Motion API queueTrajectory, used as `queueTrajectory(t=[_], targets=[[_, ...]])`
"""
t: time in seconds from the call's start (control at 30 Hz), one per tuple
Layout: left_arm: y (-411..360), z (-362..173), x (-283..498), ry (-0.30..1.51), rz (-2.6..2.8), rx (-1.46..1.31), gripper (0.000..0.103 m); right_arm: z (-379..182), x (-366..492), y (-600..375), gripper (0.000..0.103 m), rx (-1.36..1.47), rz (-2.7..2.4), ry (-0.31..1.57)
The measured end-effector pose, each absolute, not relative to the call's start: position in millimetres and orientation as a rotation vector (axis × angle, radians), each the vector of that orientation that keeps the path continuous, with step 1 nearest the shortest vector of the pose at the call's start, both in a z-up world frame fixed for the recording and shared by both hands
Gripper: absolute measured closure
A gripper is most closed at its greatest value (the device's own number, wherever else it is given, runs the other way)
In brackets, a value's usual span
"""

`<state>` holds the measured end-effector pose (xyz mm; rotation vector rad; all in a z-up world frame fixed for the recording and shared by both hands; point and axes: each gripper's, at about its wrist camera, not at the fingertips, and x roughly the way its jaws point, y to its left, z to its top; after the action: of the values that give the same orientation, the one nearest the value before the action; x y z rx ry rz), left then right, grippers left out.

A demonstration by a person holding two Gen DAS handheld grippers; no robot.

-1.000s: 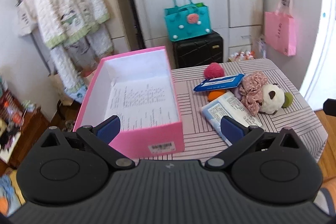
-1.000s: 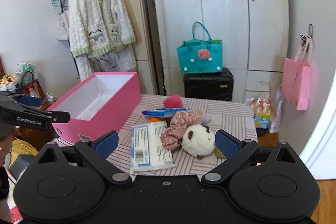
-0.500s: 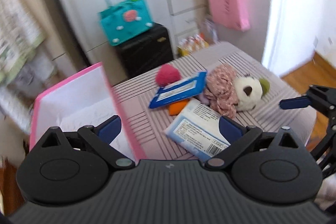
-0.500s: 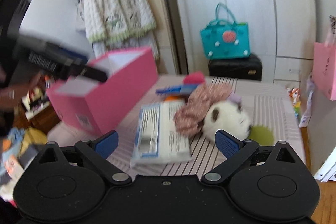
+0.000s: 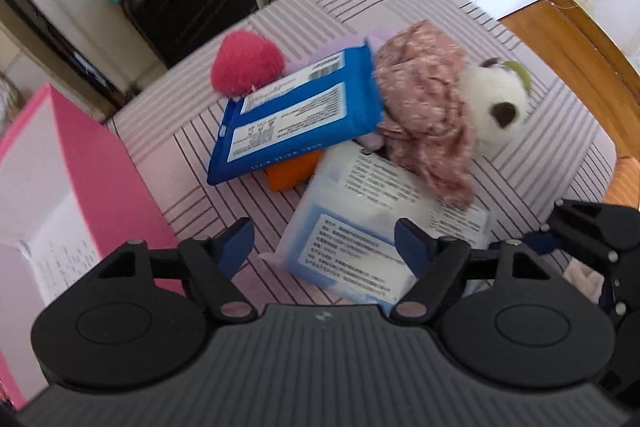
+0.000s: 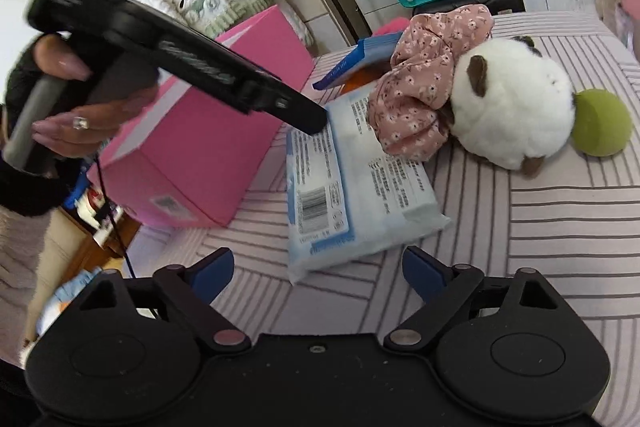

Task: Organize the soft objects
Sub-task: 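Lower the left gripper onto the white wet-wipes pack and close on it, then lift the white wipes pack with the left gripper and carry it over the pink box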

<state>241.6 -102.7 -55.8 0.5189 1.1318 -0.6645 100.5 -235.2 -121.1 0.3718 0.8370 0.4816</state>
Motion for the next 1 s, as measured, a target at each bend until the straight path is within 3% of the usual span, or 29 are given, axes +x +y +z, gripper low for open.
queueTrajectory(t=[0.5,0.6,0.63,0.83,0.93,1.0], targets=[[-93.9,-86.0,260.6,1.323,-0.657,0.374,0.028,-119.2,113.8,-238.7,0.017,0.409,0.484,0.866],[-88.5,-89.5,256.1,1.361,-0.629,0.342,0.028,-117.6,116.4,-241.7,0.031,0.414,0.469,0.869],[-86.8,-89.3,254.6,1.367,-0.625,0.331,0.03,-117.4,117.2,-243.1,0.038,0.413,0.462,0.871],[-75.7,-90.3,236.8,1.425,-0.604,0.234,0.056,-115.9,113.7,-263.2,0.06,0.389,0.359,0.868],[-74.0,-88.2,223.0,1.415,-0.618,0.215,0.069,-114.9,113.6,-271.1,0.062,0.368,0.317,0.862],[-74.3,-88.6,213.8,1.385,-0.614,0.222,0.071,-113.4,113.7,-274.7,0.061,0.331,0.275,0.844]])
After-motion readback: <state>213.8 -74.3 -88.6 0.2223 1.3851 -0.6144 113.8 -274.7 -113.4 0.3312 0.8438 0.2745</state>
